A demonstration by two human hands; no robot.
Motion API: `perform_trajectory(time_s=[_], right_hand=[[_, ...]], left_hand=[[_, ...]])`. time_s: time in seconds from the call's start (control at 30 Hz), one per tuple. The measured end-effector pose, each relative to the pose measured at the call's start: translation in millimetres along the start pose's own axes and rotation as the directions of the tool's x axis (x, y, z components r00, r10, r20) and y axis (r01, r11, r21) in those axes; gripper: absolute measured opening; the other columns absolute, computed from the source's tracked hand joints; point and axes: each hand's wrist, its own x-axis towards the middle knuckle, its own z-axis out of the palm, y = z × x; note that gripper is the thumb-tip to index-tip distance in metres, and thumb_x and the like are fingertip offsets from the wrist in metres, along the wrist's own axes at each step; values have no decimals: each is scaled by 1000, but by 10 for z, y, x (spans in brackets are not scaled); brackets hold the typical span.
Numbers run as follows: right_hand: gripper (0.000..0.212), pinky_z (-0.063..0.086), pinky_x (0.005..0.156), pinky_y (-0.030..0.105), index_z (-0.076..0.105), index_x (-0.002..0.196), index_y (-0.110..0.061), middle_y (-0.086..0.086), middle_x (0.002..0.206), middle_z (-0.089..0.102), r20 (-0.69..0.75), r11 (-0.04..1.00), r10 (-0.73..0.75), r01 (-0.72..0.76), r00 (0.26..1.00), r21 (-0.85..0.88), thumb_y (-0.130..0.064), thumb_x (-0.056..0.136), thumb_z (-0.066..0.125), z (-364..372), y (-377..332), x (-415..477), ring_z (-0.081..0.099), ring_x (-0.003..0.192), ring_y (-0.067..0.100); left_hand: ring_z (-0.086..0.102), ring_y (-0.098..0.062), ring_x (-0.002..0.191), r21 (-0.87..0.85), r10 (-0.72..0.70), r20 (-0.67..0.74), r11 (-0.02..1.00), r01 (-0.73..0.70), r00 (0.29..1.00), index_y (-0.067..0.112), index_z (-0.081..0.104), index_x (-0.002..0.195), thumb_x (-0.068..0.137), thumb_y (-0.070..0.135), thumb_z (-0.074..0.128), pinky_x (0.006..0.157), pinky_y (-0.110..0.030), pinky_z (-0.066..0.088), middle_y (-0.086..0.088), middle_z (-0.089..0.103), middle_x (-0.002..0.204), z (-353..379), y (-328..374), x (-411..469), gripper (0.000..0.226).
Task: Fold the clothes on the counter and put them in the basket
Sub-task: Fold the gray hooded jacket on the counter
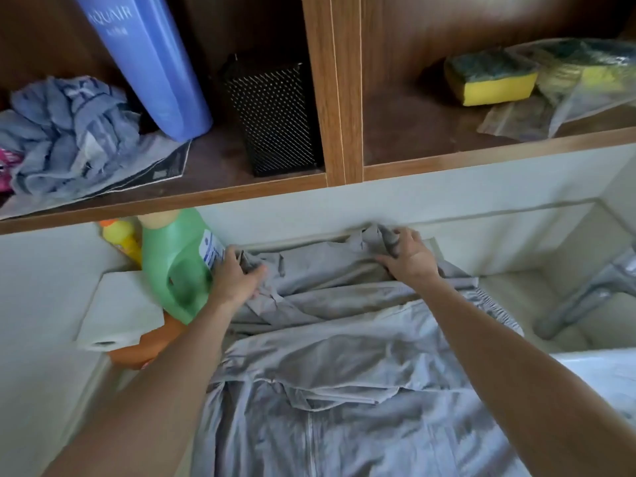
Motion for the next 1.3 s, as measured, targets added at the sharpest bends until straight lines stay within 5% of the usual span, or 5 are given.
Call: perform_trajectory(time_s=[0.17, 0.57, 0.77, 1.1, 1.3], right_hand=[[65, 45, 92, 42, 34, 141, -12, 15, 128, 58, 150, 990, 123, -133, 981, 57, -24, 88, 70, 147, 158, 120, 56, 117, 37], [44, 45, 69, 24, 64, 86, -16, 2, 73, 59, -27, 749, -41, 49, 999, 660, 22, 82, 43, -640, 114, -409, 57, 66, 8], [23, 45, 67, 30, 69, 82, -12, 10, 79, 61, -43, 562, 7, 32, 999, 827, -34, 89, 70, -889, 255, -1137, 57, 69, 17], [39, 43, 89, 30, 68, 107, -8, 14, 110, 53, -107, 981, 66, -45, 992, 188, 6, 72, 76, -251, 850, -2072, 57, 100, 35], [40, 45, 92, 28, 62, 114, -14, 10, 118, 48, 91, 962, 216, -227, 972, 150, -2, 76, 67, -300, 954, -2137, 55, 96, 24]], left_hand=[[62, -20, 49, -2, -220, 136, 975, 223, 966, 2, 51, 114, 89, 17, 74, 39, -25, 47, -15, 68, 95, 179, -124, 72, 38], [59, -24, 102, -37, 140, -127, 989, -146, 982, 15, 68, 102, 77, -15, 51, 84, -28, 43, -5, 66, 107, -310, -117, -508, 43], [60, -20, 116, -432, 213, -108, 869, -239, 971, 11, 75, 99, 87, 20, 50, 99, -36, 43, -5, 69, 119, -370, -501, -1360, 28], [68, -27, 86, -172, -44, 10, 984, 45, 999, 14, 65, 100, 83, 4, 77, 67, -14, 47, -4, 70, 85, 37, -1185, -2269, 23], [68, -21, 86, 182, -141, 59, 975, 128, 988, 21, 69, 89, 89, 68, 51, 85, -38, 52, 1, 74, 85, -232, -968, -2107, 50]])
